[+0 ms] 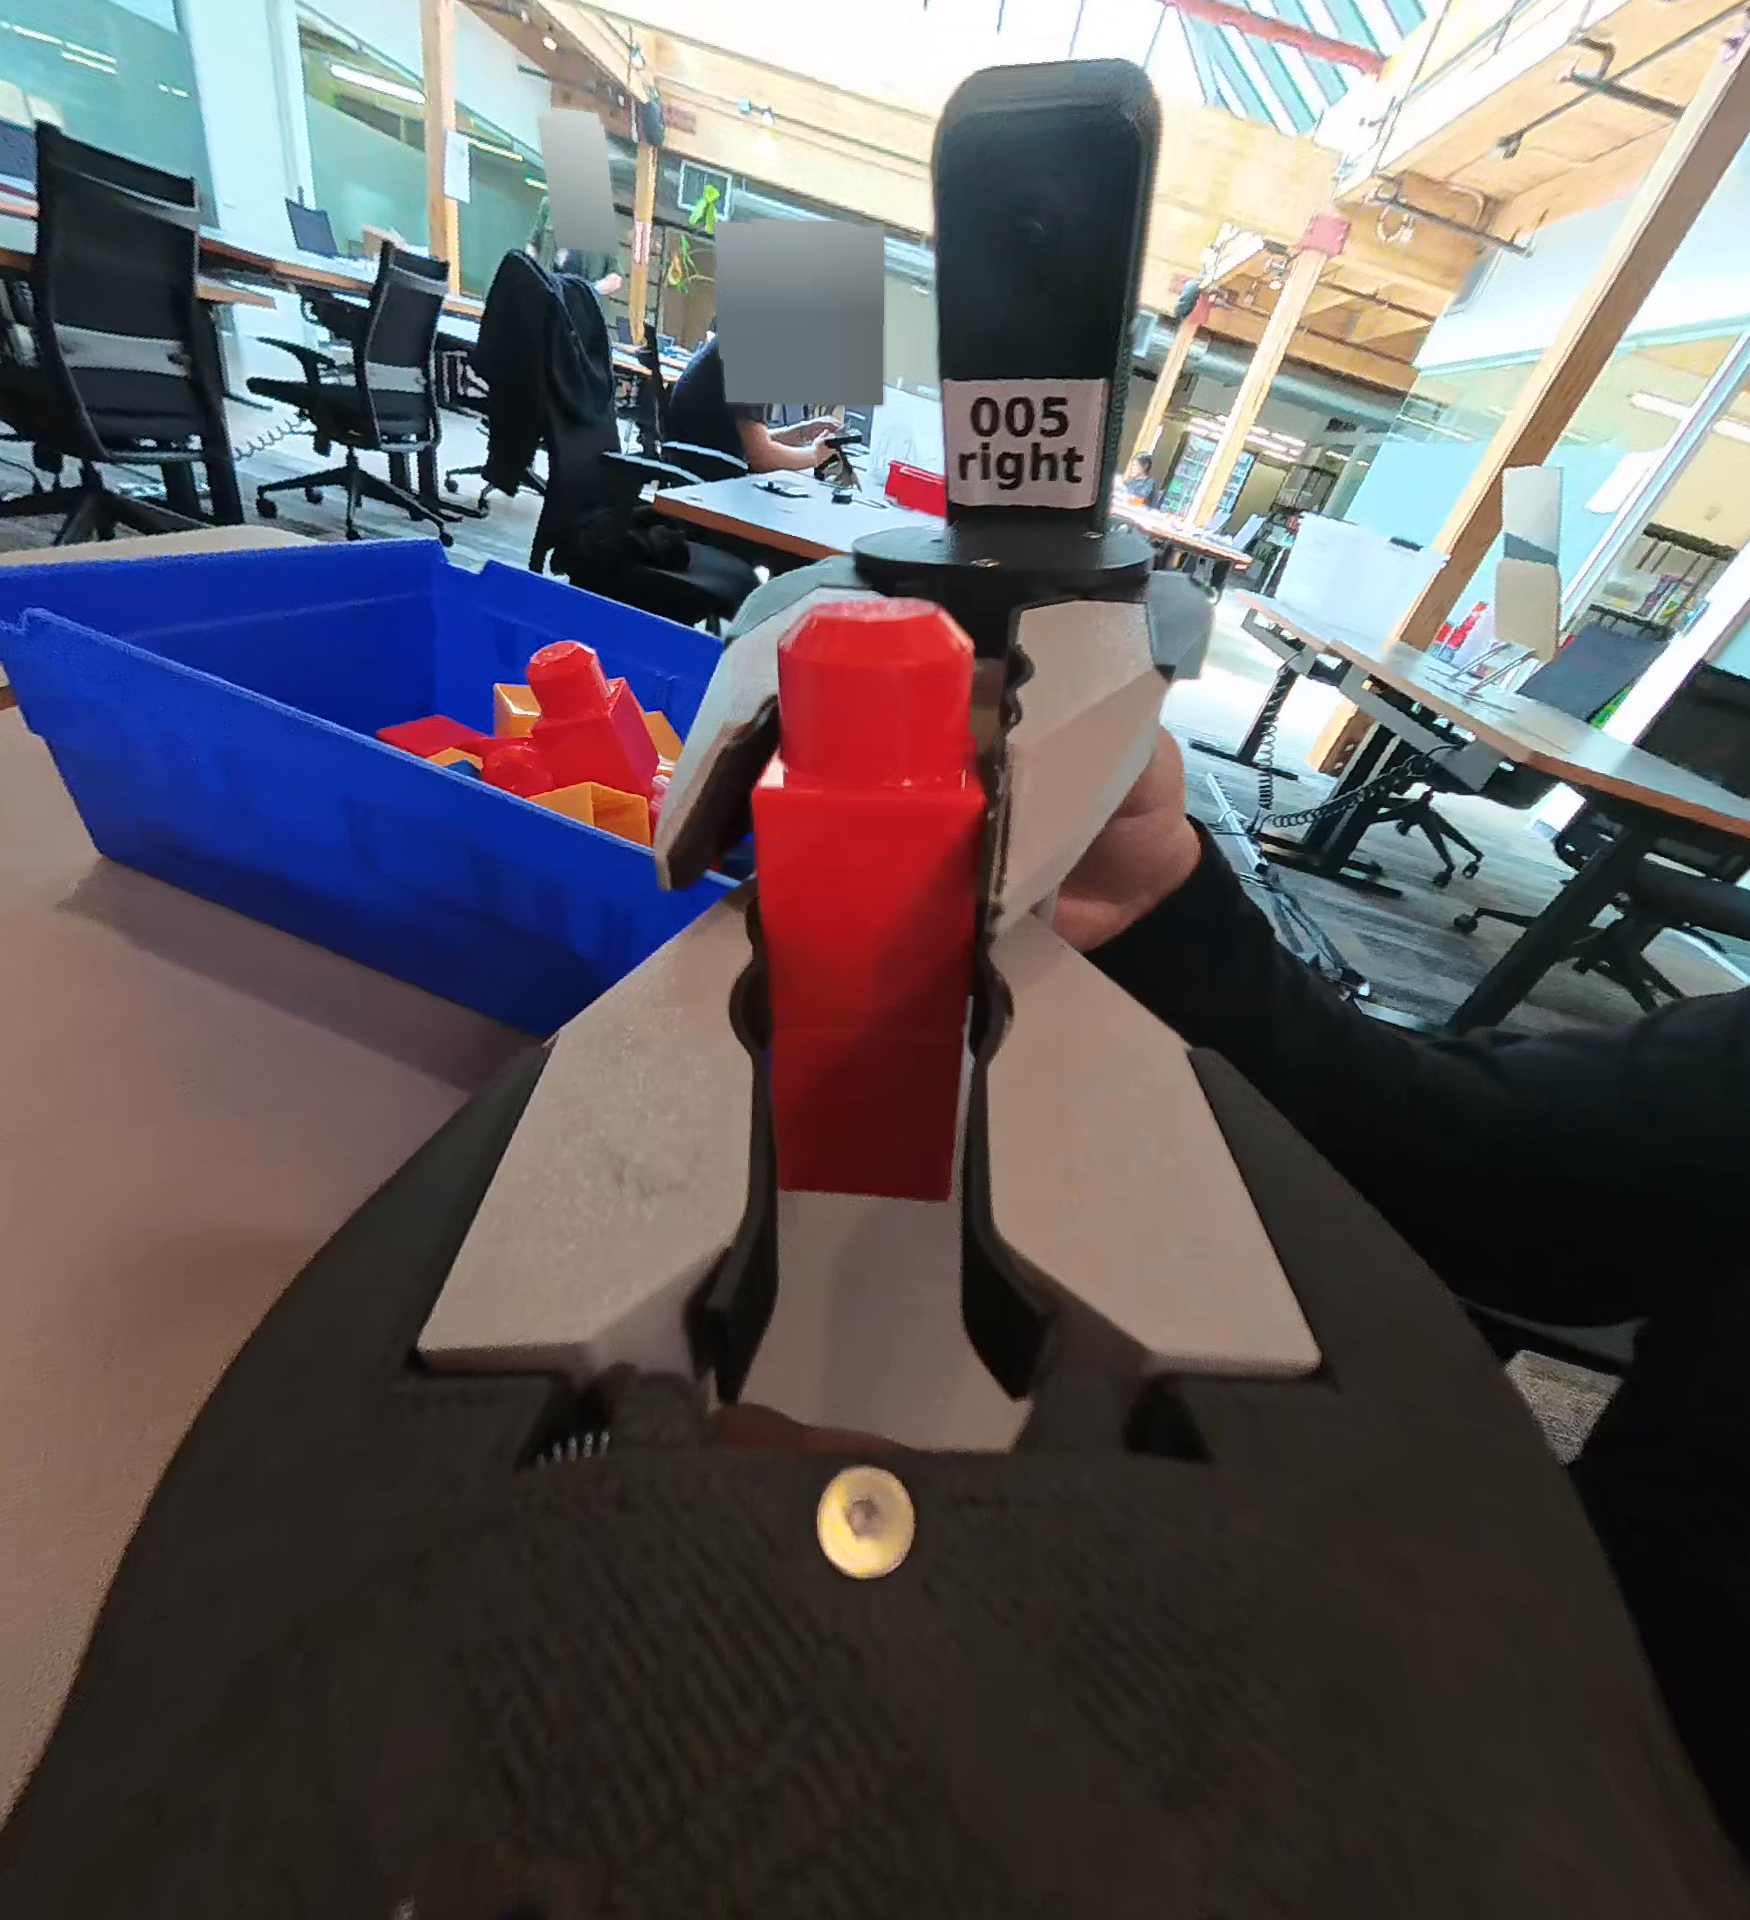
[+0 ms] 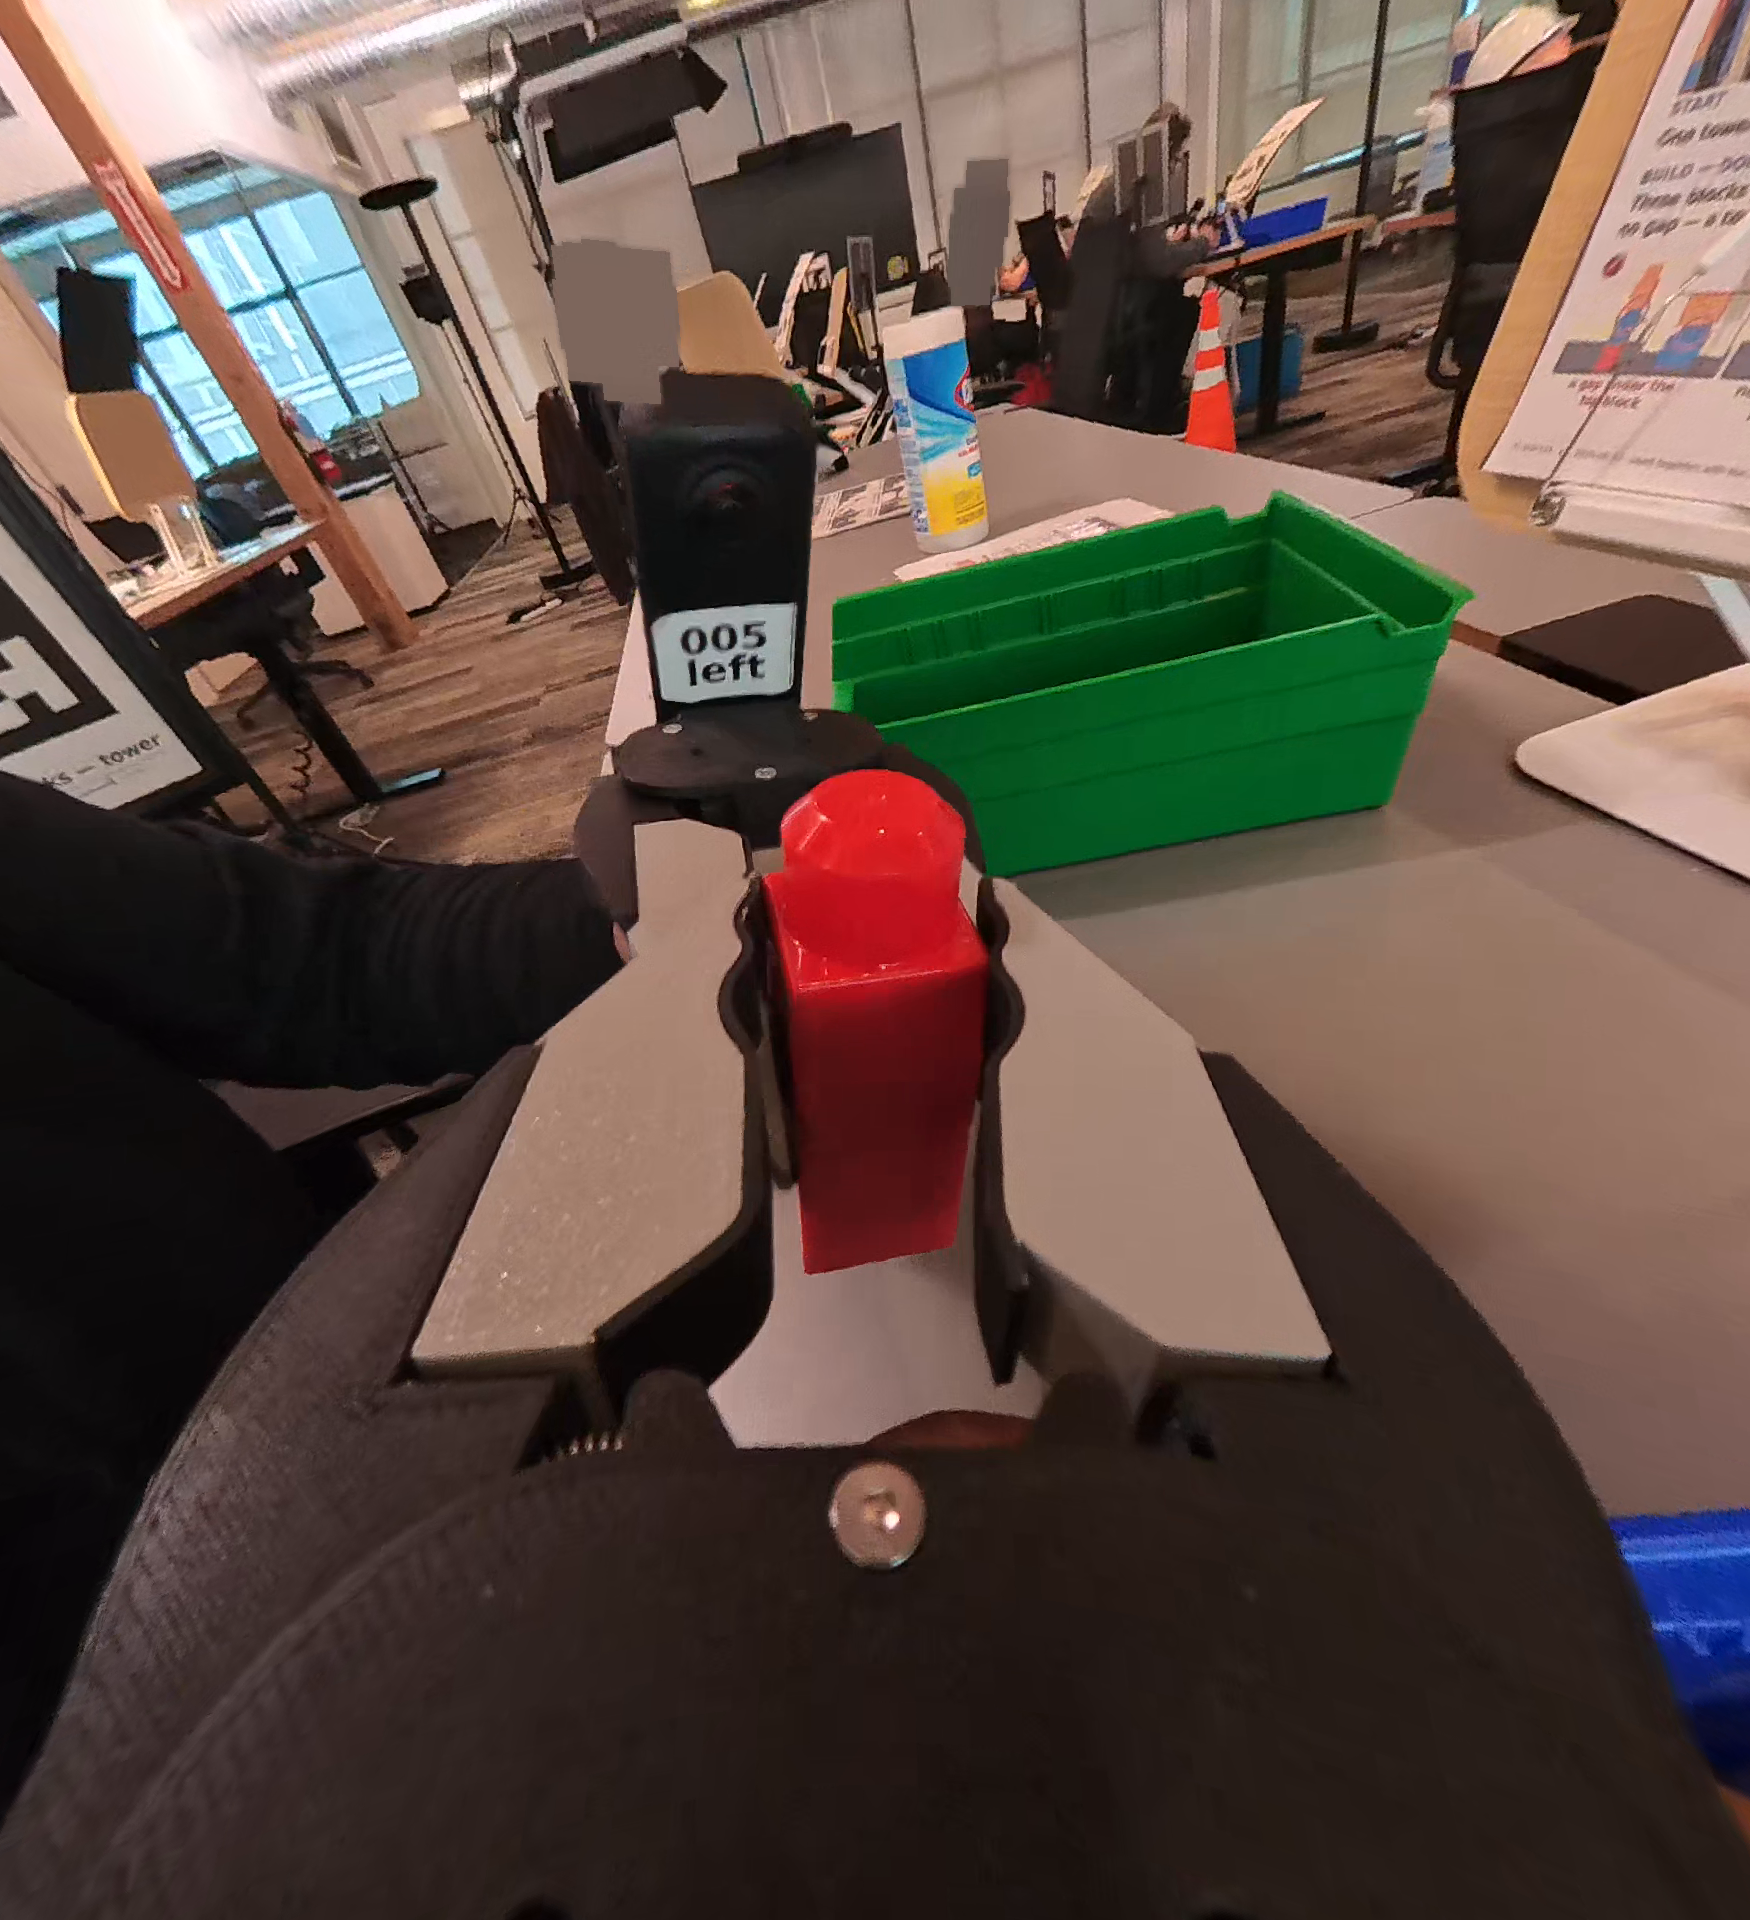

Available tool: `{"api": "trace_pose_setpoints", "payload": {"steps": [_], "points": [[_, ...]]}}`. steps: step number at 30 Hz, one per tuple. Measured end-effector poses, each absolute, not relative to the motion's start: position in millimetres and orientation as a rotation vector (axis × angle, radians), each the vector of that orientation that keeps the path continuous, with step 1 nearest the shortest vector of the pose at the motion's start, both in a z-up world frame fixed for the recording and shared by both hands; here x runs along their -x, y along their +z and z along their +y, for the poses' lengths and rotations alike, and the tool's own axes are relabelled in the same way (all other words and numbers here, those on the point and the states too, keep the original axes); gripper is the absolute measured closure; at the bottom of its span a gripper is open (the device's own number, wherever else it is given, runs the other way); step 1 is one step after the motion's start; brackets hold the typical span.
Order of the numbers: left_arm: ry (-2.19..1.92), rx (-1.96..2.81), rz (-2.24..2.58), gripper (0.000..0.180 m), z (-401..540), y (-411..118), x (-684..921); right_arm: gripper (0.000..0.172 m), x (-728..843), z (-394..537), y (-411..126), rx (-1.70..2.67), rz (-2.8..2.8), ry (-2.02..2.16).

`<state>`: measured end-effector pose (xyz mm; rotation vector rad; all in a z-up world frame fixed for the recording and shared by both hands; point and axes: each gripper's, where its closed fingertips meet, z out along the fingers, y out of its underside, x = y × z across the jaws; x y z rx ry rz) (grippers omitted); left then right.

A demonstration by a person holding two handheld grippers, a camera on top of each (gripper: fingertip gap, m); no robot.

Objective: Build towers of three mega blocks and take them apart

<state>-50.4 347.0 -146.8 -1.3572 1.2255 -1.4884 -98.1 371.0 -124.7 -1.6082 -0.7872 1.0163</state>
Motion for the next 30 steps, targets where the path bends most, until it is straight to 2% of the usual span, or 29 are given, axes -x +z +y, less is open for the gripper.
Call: {"api": "trace_pose_setpoints", "payload": {"steps": [4,17,19,22,26,28,30], "points": [[-1.430,1.378,1.320,0.141,340.7,-162.6,46.0,0.137,85.5,366.7,-104.4,1.510,-0.726,1.101],[-1.472,1.373,1.324,0.145,337.9,-160.3,46.1,0.138,90.6,365.2,-112.4,1.540,-0.750,1.124],[-1.459,1.369,1.329,0.145,337.5,-159.7,46.4,0.137,91.4,364.3,-110.8,1.527,-0.743,1.145],[-1.463,1.348,1.366,0.146,329.9,-159.7,46.3,0.125,97.9,358.0,-114.0,1.535,-0.780,1.197],[-1.442,1.371,1.378,0.146,330.5,-164.6,44.4,0.135,102.0,358.6,-121.2,1.562,-0.828,1.122],[-1.327,1.410,1.336,0.146,342.7,-168.6,41.3,0.135,96.5,370.0,-125.8,1.602,-0.793,1.017],[-0.961,1.429,1.304,0.146,371.8,-179.7,41.5,0.135,84.9,393.0,-136.2,1.674,-0.722,0.792]]}}
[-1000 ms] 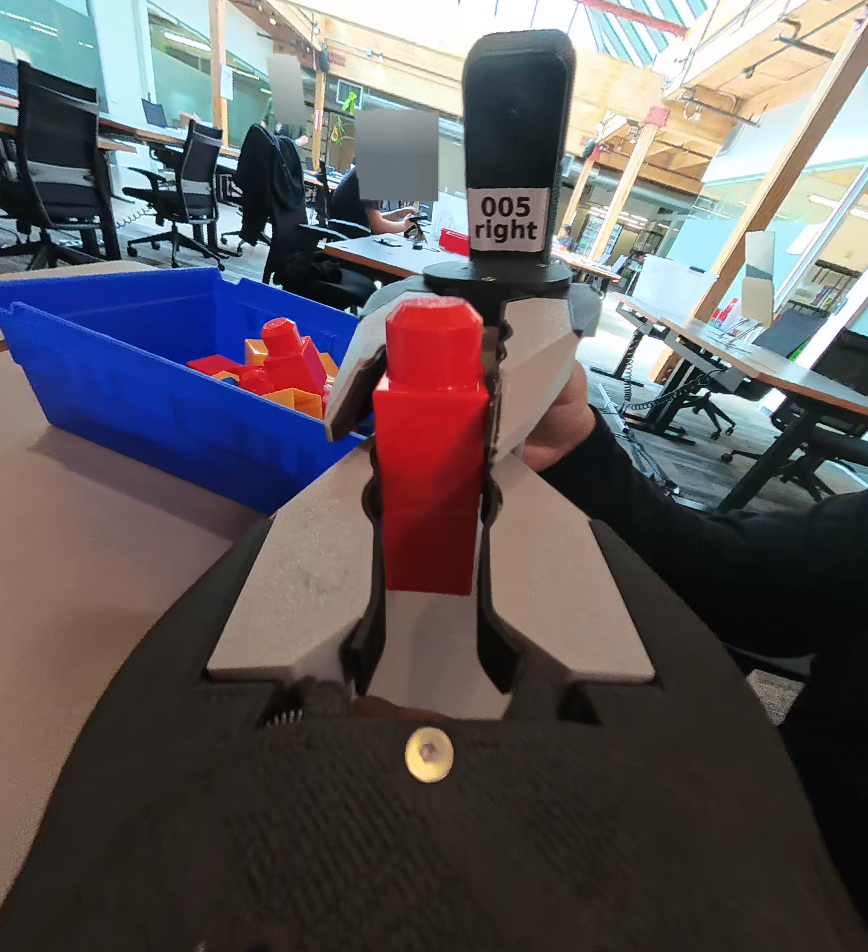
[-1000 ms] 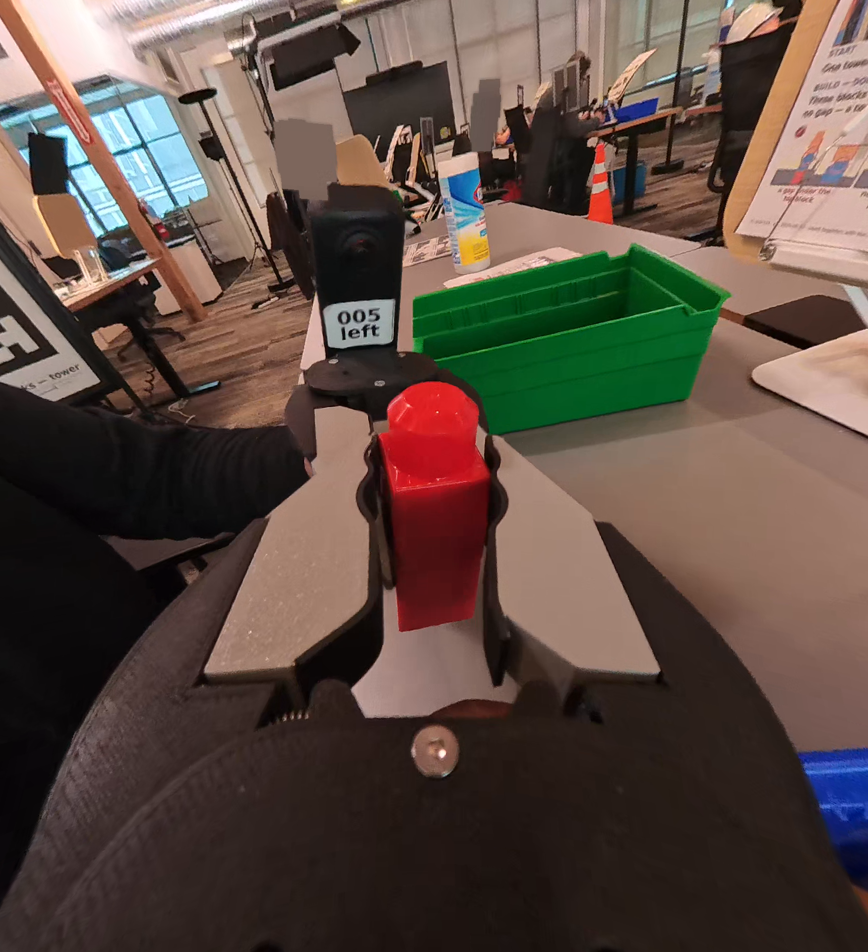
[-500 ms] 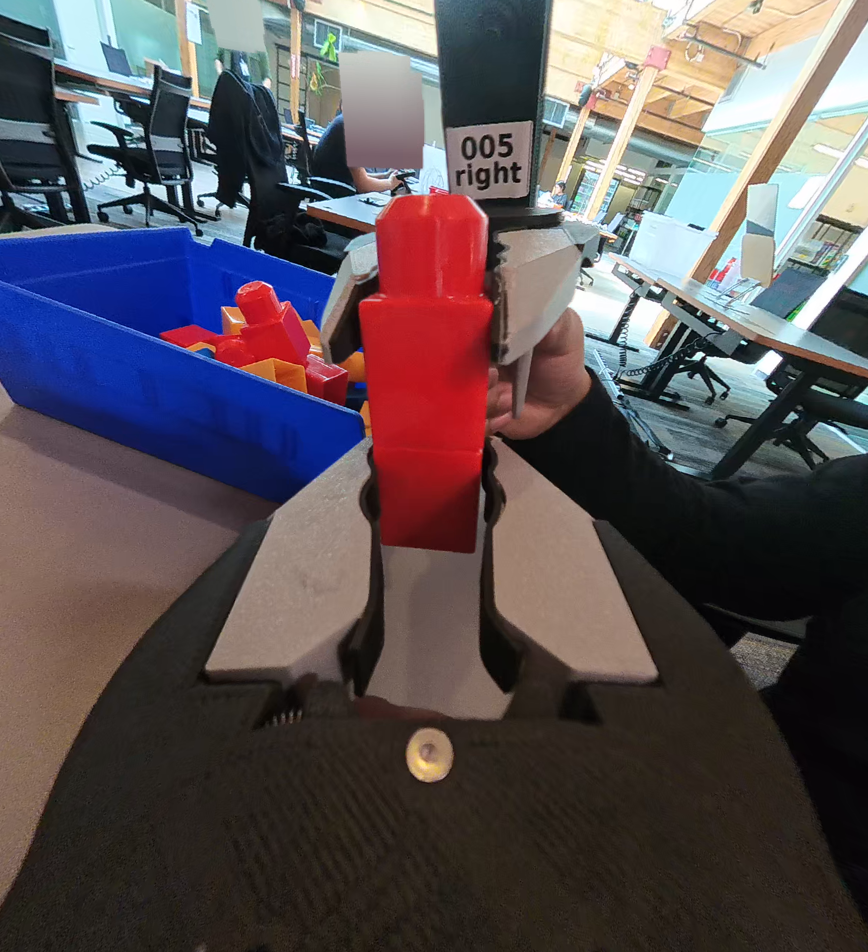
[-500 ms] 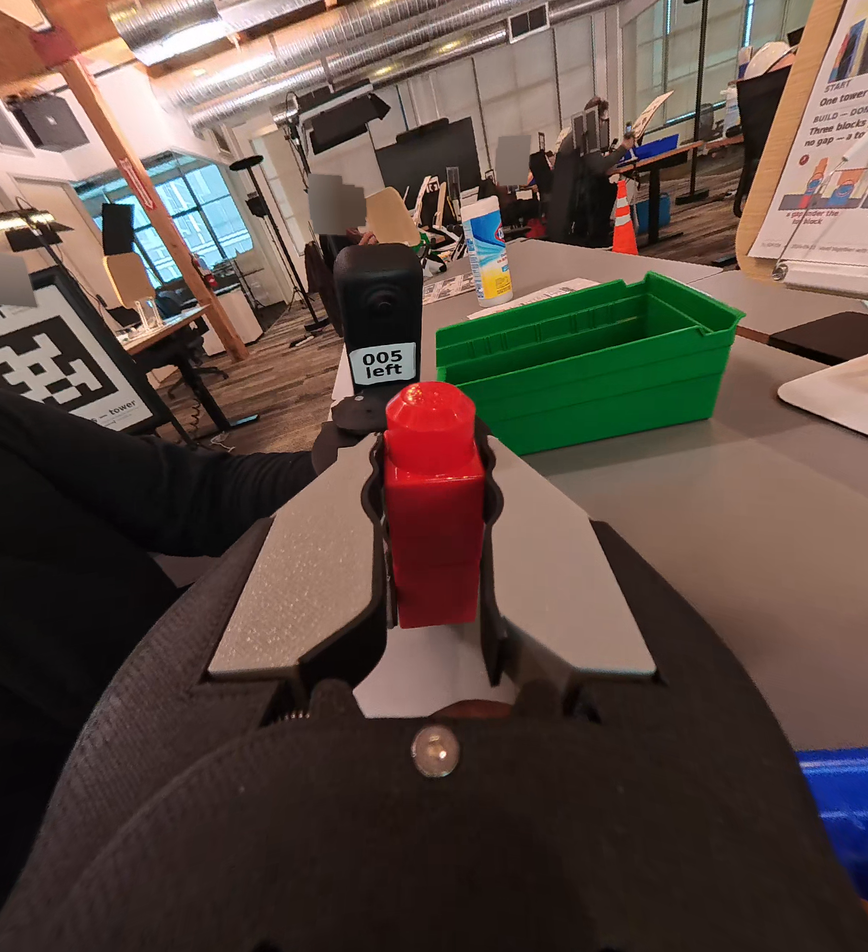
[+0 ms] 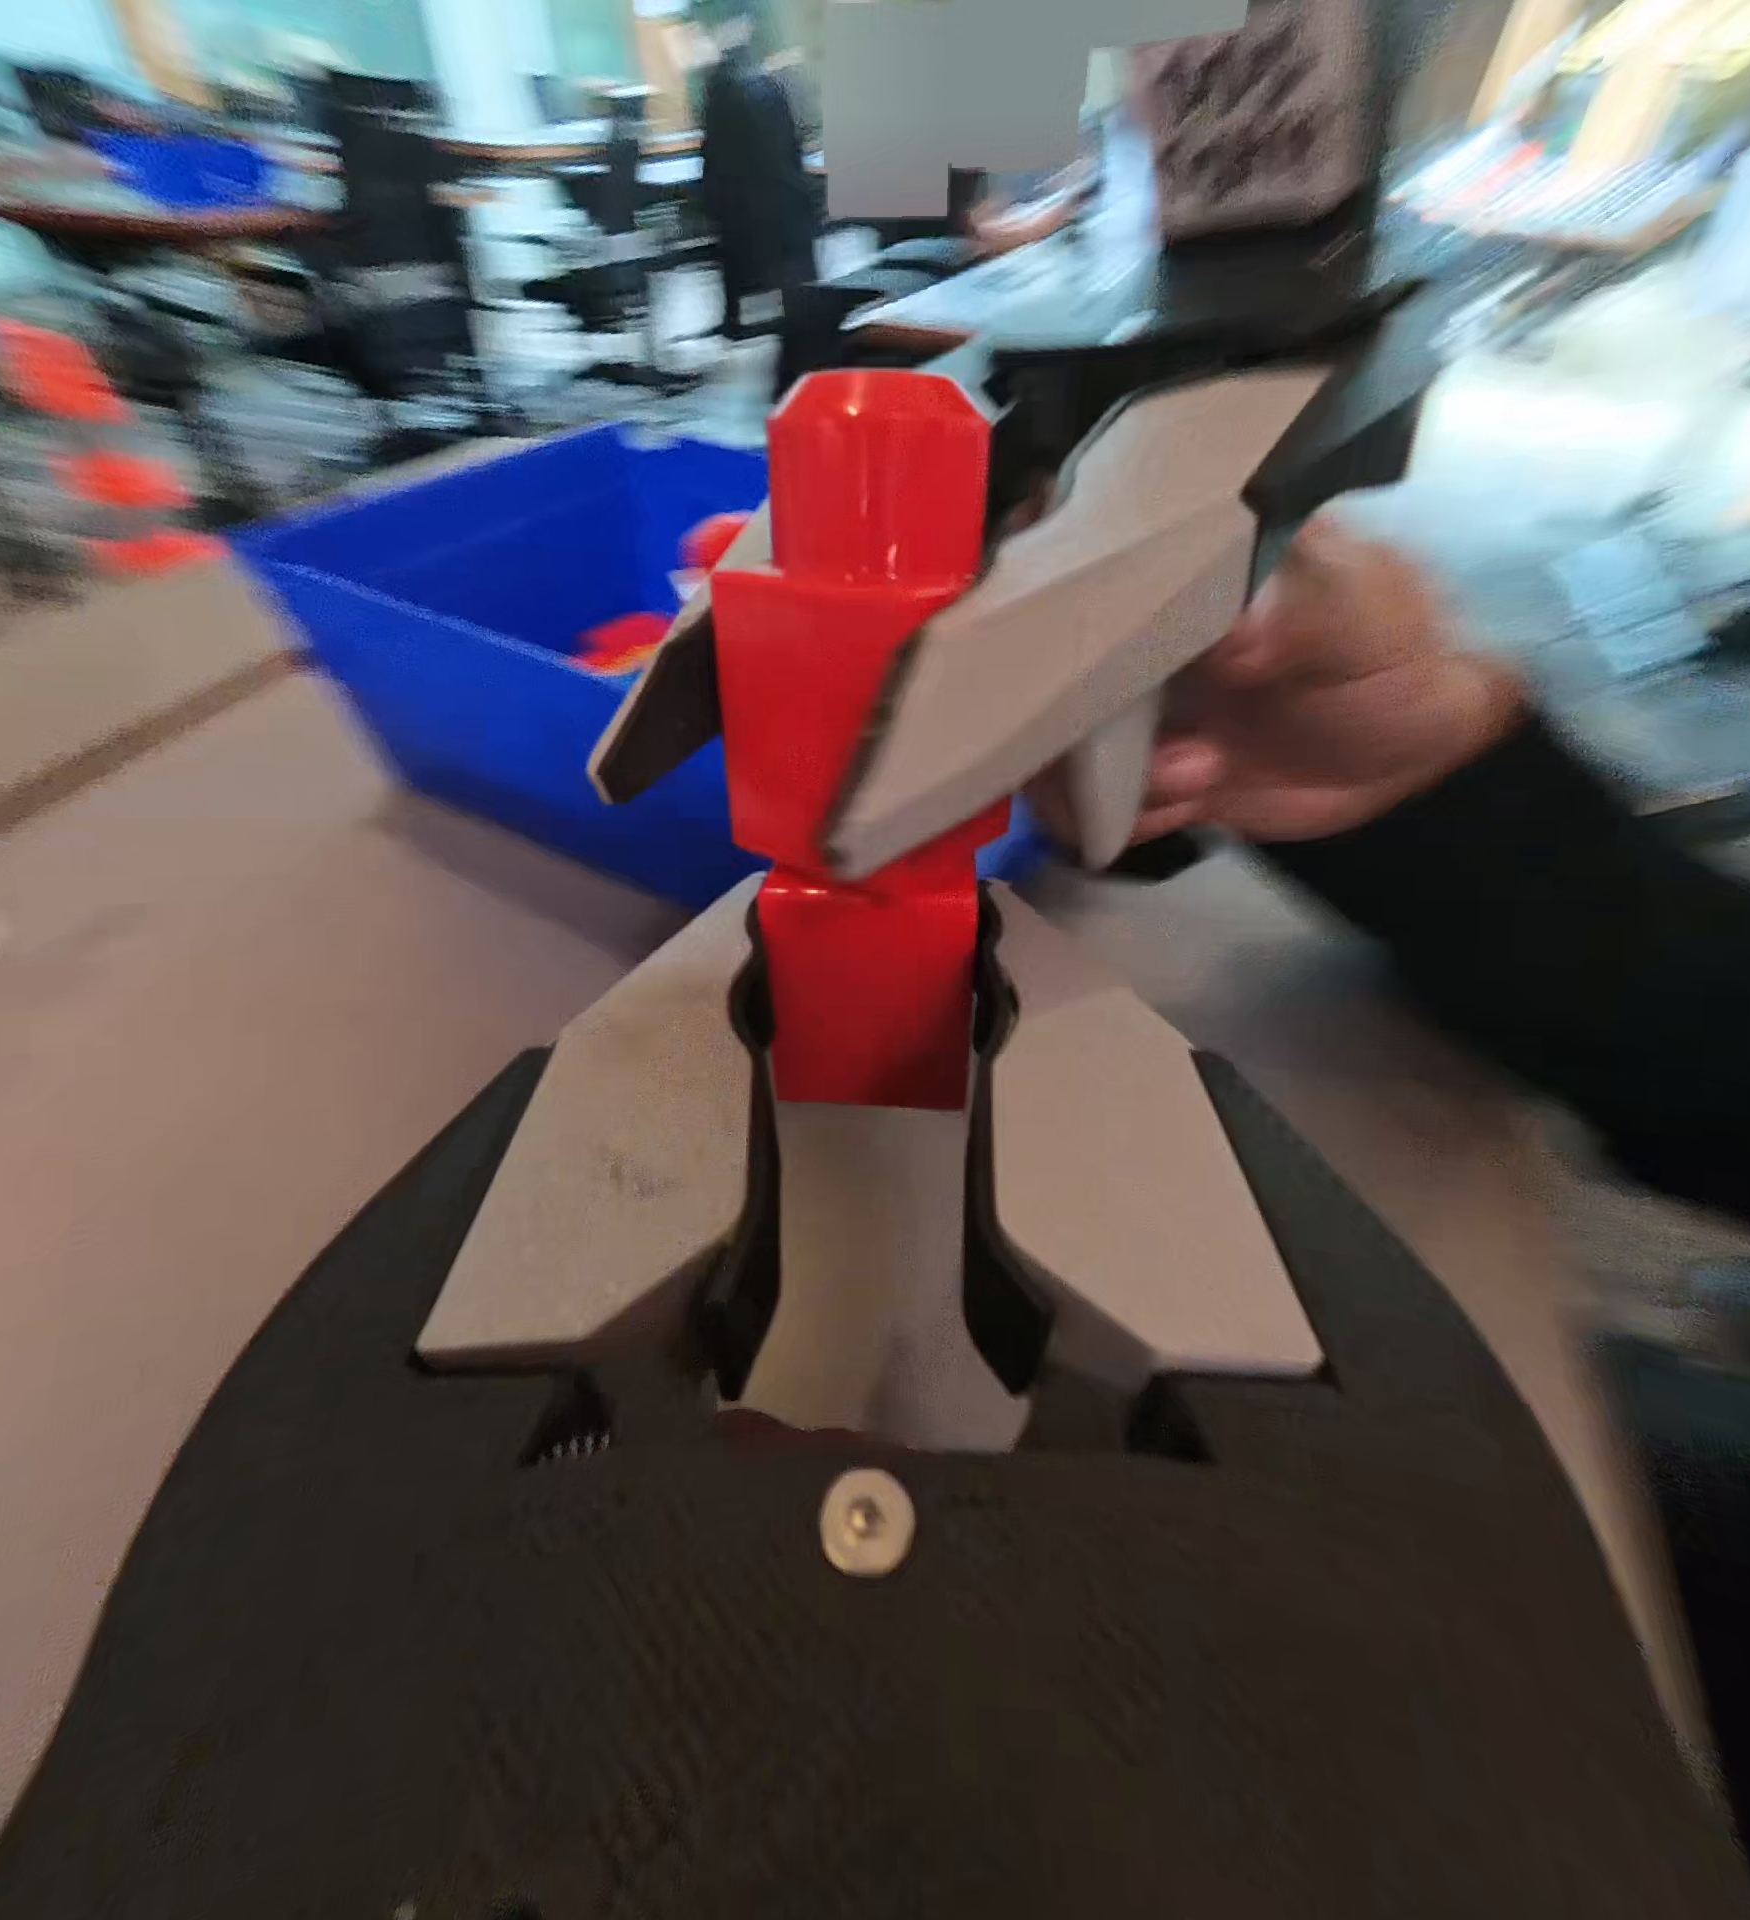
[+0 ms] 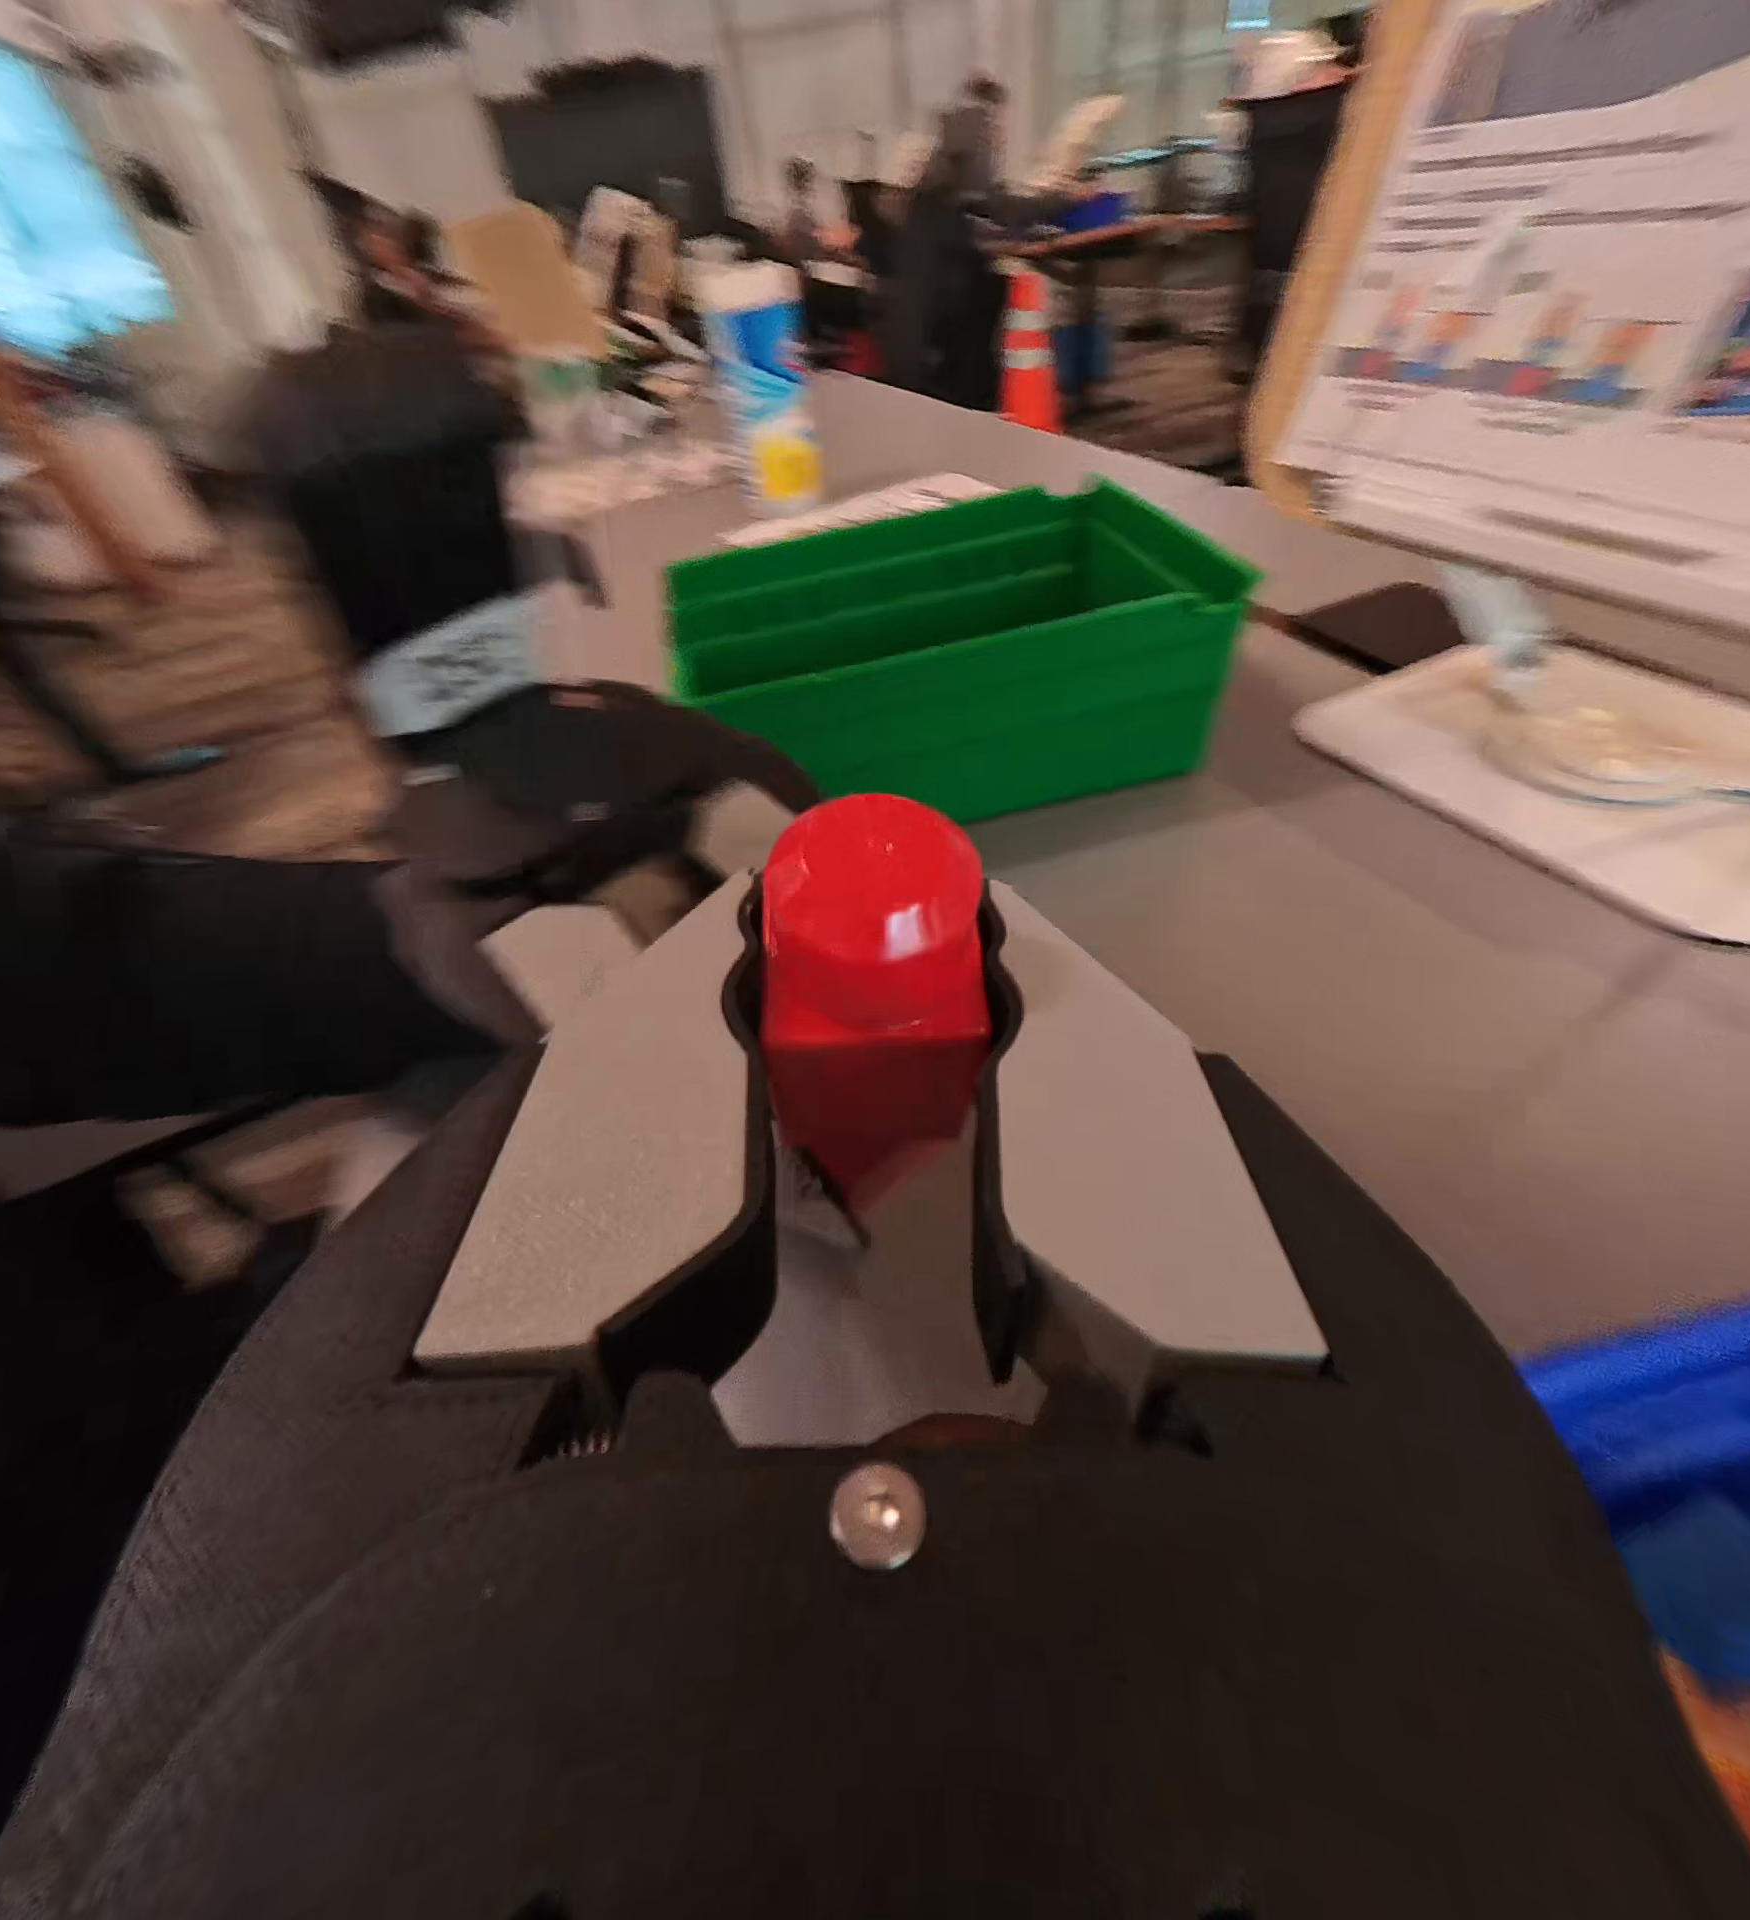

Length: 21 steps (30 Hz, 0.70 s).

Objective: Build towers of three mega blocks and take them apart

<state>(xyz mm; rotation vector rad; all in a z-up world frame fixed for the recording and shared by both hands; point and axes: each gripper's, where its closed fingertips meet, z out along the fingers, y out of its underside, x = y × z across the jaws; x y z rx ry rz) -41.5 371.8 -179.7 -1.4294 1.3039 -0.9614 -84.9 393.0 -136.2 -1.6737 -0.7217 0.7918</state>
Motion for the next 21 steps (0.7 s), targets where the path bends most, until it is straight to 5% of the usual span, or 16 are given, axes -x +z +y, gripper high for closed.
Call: {"api": "trace_pose_setpoints", "payload": {"steps": [3,13,16,19,21], "points": [[-0.441,1.362,1.368,0.147,402.2,-198.6,51.7,0.135,46.7,416.2,-112.5,1.570,-0.571,0.290],[-0.920,1.463,1.342,0.146,378.8,-193.5,44.3,0.135,-111.0,408.7,-82.4,1.511,-0.114,0.116],[-0.986,1.472,1.331,0.146,374.9,-193.3,42.0,0.135,-125.4,420.8,-115.3,1.667,-0.091,0.129],[-0.966,1.477,1.343,0.146,375.0,-197.7,40.7,0.110,-114.8,433.6,-158.4,1.888,-0.128,0.169],[-0.953,1.480,1.351,0.146,375.0,-200.1,40.3,0.117,-119.1,433.1,-149.6,1.845,-0.146,0.027]]}}
